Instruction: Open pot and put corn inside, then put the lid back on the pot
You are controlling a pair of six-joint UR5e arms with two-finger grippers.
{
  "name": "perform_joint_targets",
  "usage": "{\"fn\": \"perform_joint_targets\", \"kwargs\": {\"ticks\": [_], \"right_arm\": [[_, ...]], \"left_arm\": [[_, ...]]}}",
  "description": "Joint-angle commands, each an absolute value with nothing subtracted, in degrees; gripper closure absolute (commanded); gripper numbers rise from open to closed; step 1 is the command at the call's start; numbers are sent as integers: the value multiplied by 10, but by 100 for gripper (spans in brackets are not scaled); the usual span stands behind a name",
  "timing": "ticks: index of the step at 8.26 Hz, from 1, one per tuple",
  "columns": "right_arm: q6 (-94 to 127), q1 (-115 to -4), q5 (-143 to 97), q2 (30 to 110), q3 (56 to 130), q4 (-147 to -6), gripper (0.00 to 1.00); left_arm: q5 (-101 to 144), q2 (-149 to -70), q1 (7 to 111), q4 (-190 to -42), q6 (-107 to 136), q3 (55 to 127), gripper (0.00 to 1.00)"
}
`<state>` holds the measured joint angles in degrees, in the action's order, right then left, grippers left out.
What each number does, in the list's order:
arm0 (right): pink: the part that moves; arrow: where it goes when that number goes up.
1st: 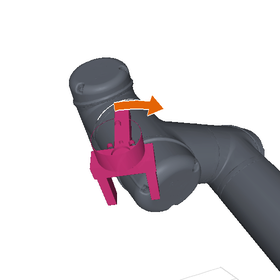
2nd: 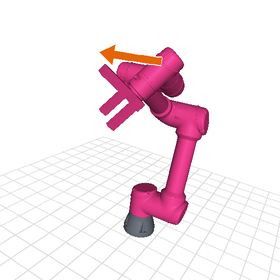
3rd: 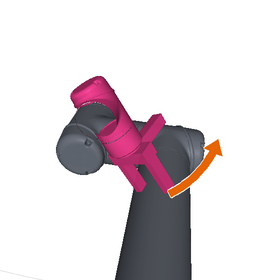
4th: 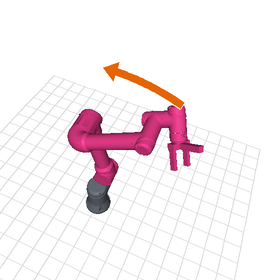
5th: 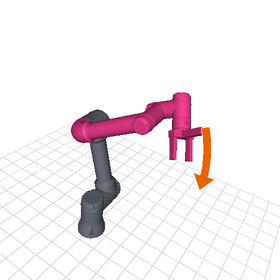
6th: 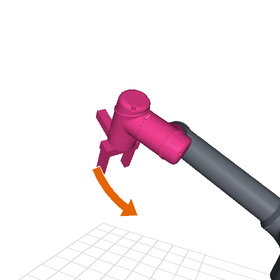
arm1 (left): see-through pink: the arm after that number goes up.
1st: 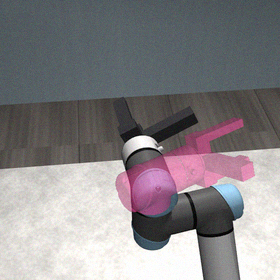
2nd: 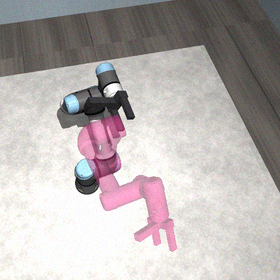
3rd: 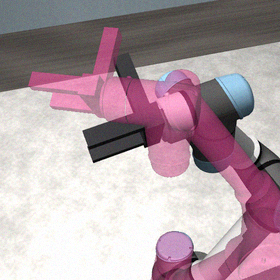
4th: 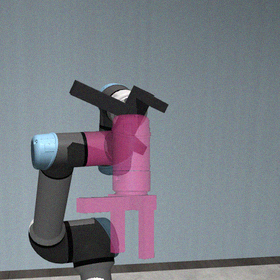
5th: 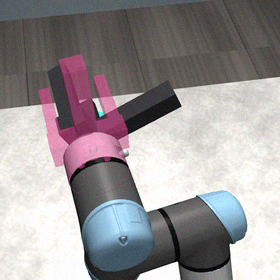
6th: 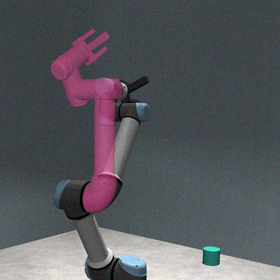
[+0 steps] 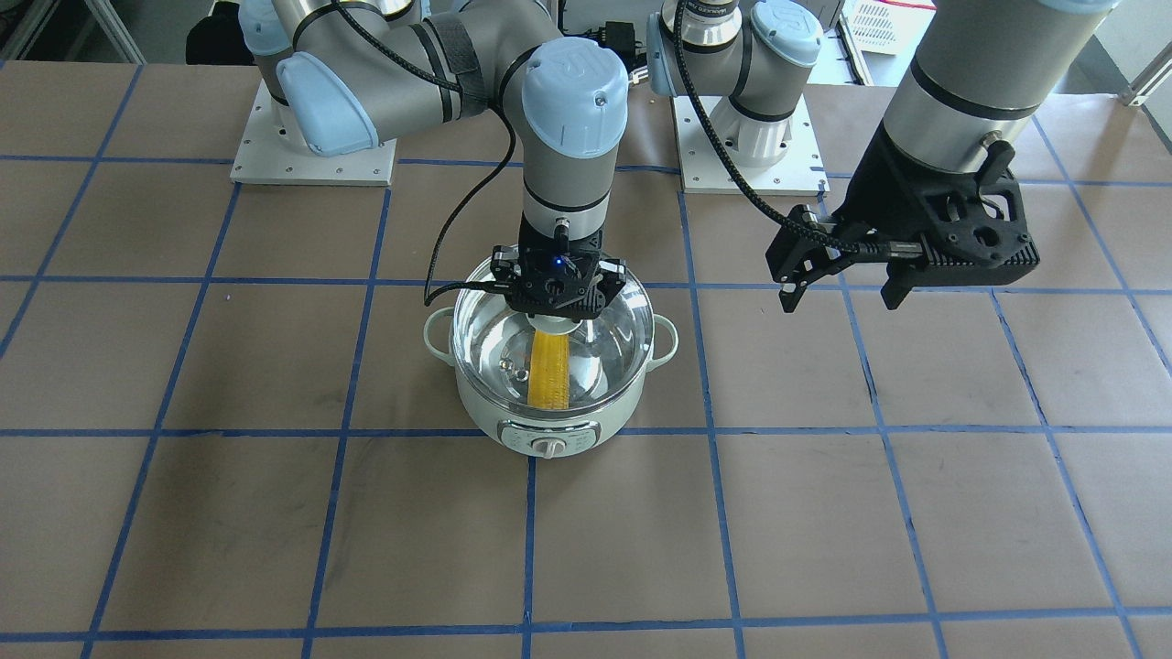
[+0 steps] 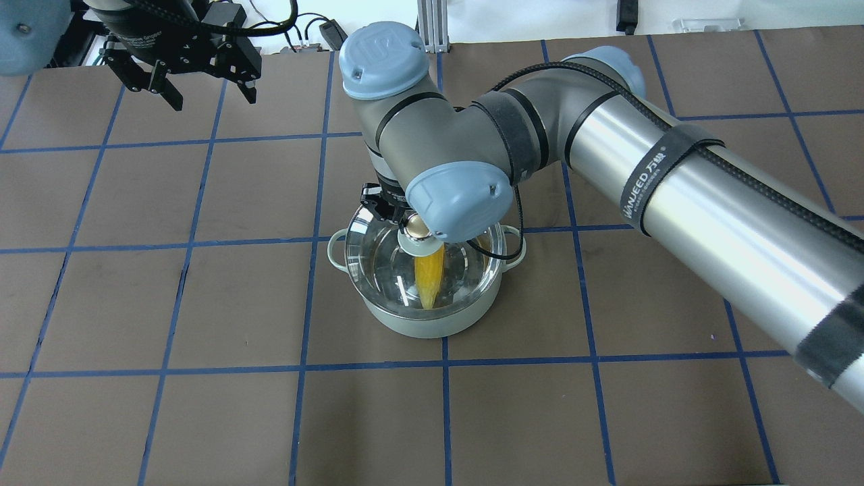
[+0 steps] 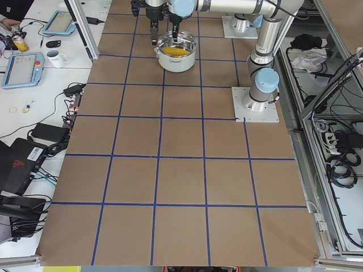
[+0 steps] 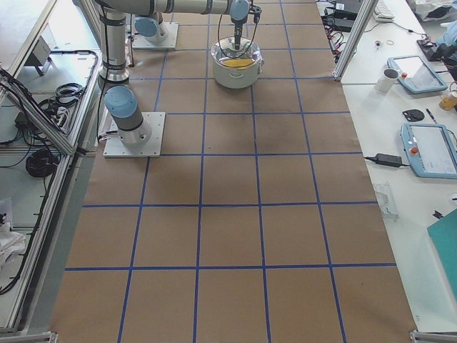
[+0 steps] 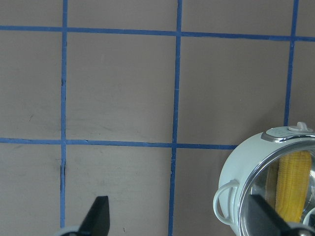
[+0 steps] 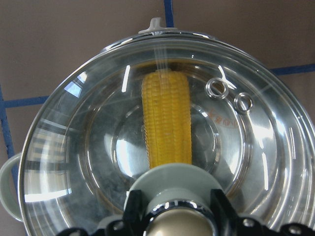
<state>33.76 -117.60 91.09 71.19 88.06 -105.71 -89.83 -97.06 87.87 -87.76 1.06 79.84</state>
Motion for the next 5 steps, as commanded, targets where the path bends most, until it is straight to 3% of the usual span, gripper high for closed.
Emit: {"fn": "perform_joint_targets", "kwargs": {"ticks": [1,5], "right_arm": [[319,-1176,912,711,882,-1056,72],[311,-1173,911,711,882,-1056,71]], "left_arm": [[-900,-969,880,-879,11,802,0],[-903,-982,878,-875,1,809,0]]}}
